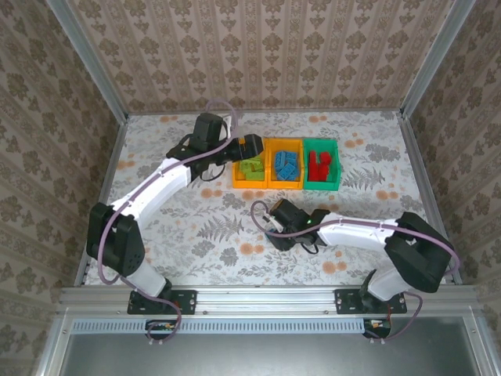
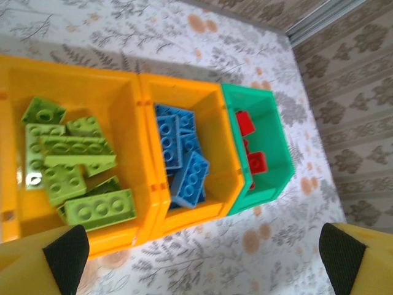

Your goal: Sort the legos into containers by color

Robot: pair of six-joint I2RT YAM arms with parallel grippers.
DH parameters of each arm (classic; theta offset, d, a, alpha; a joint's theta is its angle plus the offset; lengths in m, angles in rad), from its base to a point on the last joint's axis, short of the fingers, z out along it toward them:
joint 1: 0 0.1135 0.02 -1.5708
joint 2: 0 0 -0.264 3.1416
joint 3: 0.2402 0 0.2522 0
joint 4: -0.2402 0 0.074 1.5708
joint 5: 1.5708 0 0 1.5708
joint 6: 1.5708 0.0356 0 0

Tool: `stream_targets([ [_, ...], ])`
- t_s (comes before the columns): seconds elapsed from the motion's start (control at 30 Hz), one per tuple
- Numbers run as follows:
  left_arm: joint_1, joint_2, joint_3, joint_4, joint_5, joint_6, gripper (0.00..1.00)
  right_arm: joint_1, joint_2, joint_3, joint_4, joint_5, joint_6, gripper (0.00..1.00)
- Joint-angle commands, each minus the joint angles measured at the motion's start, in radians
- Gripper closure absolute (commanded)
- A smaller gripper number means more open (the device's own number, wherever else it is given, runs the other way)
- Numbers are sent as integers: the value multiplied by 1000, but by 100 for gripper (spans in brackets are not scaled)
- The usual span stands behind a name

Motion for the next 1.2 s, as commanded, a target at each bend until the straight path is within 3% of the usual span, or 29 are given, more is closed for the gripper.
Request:
stream_targets([
  [0.0,0,-42,-58,-113,-75,55,0,-63,-117,33,-34,0,23,73],
  [0.27,-60,-74,-125,-257,-201,62,0,-400,-227,71,-3,-113,105,73],
  [0.53,-219,-23,-127,-332,-294,166,0,-633,39,346,-109,-103,214,75],
  [0.73,-353,19,-141,-373,-357,304,0,-681,274,588,-208,-60,232,73],
  [0.97,-434,49,-178,-333,-319,388,0,-705,438,747,-297,9,250,68],
  [1.17,-473,104,-176,-319,-248,448,2,-708,512,839,-366,19,247,51],
])
